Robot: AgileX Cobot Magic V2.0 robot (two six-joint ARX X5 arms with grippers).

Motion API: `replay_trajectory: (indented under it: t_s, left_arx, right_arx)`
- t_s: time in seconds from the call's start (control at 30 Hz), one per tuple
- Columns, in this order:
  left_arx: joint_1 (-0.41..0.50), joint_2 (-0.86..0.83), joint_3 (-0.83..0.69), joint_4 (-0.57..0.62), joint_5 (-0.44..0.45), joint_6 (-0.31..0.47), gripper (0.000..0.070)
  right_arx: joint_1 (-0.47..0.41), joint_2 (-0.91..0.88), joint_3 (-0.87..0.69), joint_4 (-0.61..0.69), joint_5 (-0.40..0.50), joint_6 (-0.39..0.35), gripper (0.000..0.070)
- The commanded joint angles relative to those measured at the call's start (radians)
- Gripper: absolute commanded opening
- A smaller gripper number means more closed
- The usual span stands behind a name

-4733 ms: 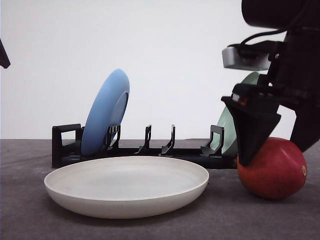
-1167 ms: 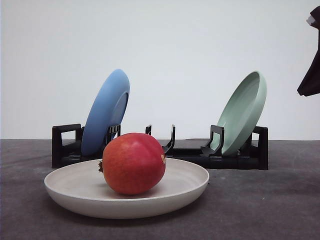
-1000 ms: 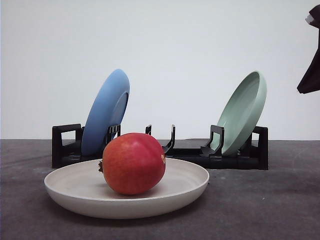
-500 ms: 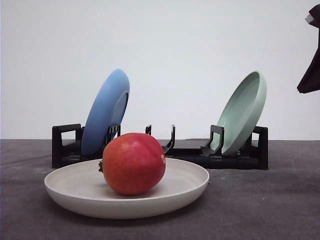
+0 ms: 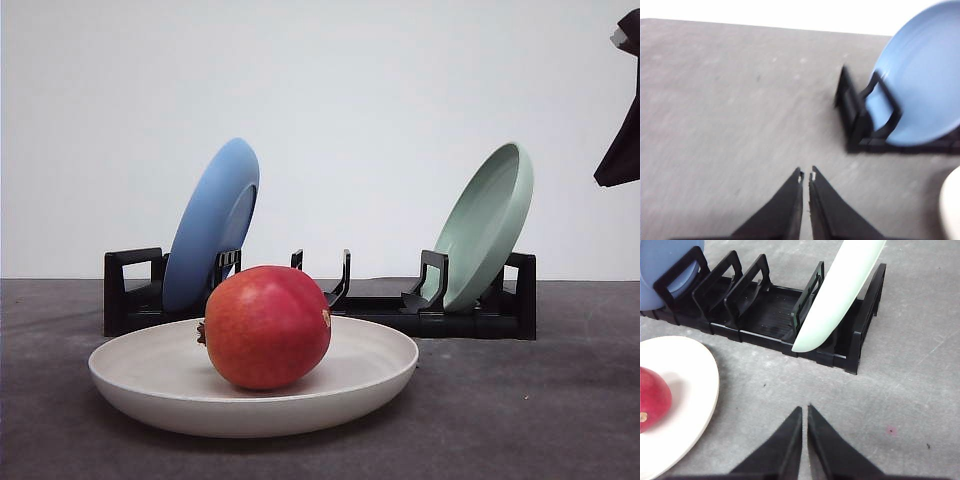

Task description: Place pomegranate in white plate

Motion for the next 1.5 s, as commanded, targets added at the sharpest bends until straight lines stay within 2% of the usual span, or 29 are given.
replay_trajectory:
  t_s: [0.0, 0.23, 0.4, 0.8, 1.47]
  left_arx:
    - [0.012, -0.046, -0.039, 0.016, -0.002, 0.02, 0.0]
    - [0.045, -0.239, -0.182, 0.016, -0.002, 0.02, 0.0]
    - [0.05, -0.309, -0.193, -0.003, -0.005, 0.048, 0.0]
    - [0.004, -0.312, -0.193, -0.003, -0.008, 0.065, 0.0]
    - [0.003, -0.311, -0.193, -0.002, -0.008, 0.062, 0.0]
  right_arx:
    - [0.002, 0.003, 0.006, 0.01, 0.003, -0.008, 0.001]
    - [0.002, 0.003, 0.006, 0.01, 0.003, -0.008, 0.001]
    - [0.002, 0.003, 0.006, 0.012, 0.003, -0.008, 0.001]
    - [0.002, 0.003, 0.006, 0.017, 0.003, -0.008, 0.001]
    - [0.002, 0.003, 0.006, 0.017, 0.003, -0.008, 0.001]
